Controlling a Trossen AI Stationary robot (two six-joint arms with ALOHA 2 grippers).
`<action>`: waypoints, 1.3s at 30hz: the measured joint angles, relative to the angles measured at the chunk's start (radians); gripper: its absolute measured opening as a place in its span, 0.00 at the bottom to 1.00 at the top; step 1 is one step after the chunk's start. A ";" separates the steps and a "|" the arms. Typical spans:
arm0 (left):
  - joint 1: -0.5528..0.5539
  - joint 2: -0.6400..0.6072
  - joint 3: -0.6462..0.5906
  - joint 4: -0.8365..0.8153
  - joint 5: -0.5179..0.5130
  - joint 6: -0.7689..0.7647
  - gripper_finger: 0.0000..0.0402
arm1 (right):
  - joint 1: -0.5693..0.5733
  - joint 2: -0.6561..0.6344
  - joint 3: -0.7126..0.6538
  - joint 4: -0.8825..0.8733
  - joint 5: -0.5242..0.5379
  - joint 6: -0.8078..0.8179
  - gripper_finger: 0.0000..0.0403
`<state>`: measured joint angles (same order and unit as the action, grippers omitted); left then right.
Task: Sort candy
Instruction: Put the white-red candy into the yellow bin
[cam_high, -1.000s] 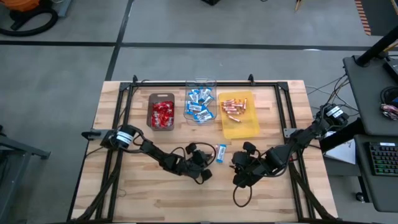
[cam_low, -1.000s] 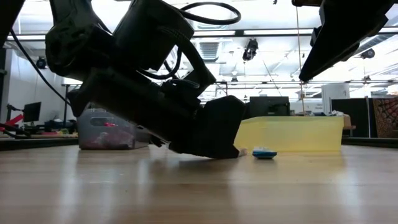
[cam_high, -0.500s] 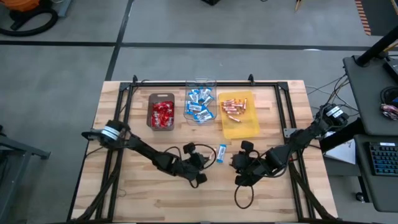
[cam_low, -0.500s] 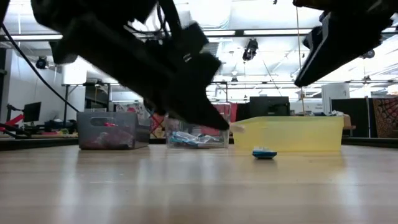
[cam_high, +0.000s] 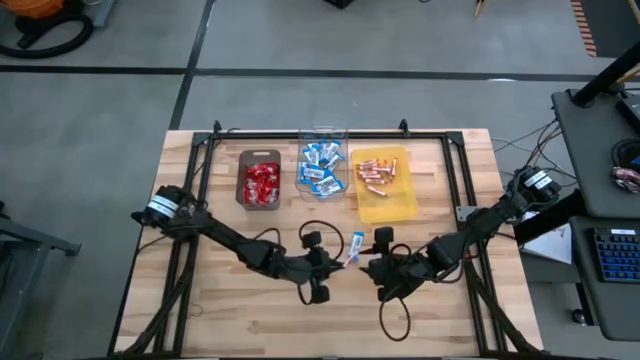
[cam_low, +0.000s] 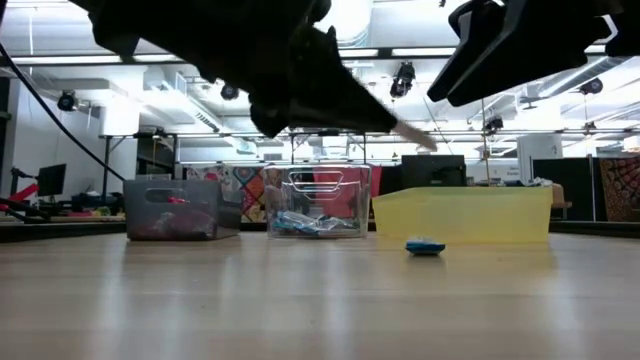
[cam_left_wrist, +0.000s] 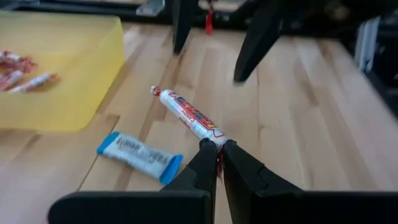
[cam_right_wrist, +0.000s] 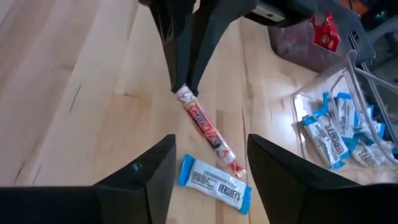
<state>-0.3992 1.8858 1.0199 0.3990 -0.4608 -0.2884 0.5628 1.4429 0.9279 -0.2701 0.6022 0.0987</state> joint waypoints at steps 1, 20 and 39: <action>0.000 0.000 0.000 0.019 0.000 0.000 0.00 | 0.000 0.000 0.000 -0.001 0.000 -0.006 0.47; 0.000 0.000 0.000 0.150 0.059 0.022 0.00 | -0.001 0.000 0.000 -0.004 -0.007 -0.060 0.28; 0.005 -0.002 0.000 0.134 0.016 0.049 0.13 | -0.023 0.000 0.025 -0.047 -0.025 -0.097 0.02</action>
<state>-0.3943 1.8838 1.0203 0.5334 -0.4448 -0.2397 0.5397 1.4429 0.9525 -0.3174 0.5768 0.0021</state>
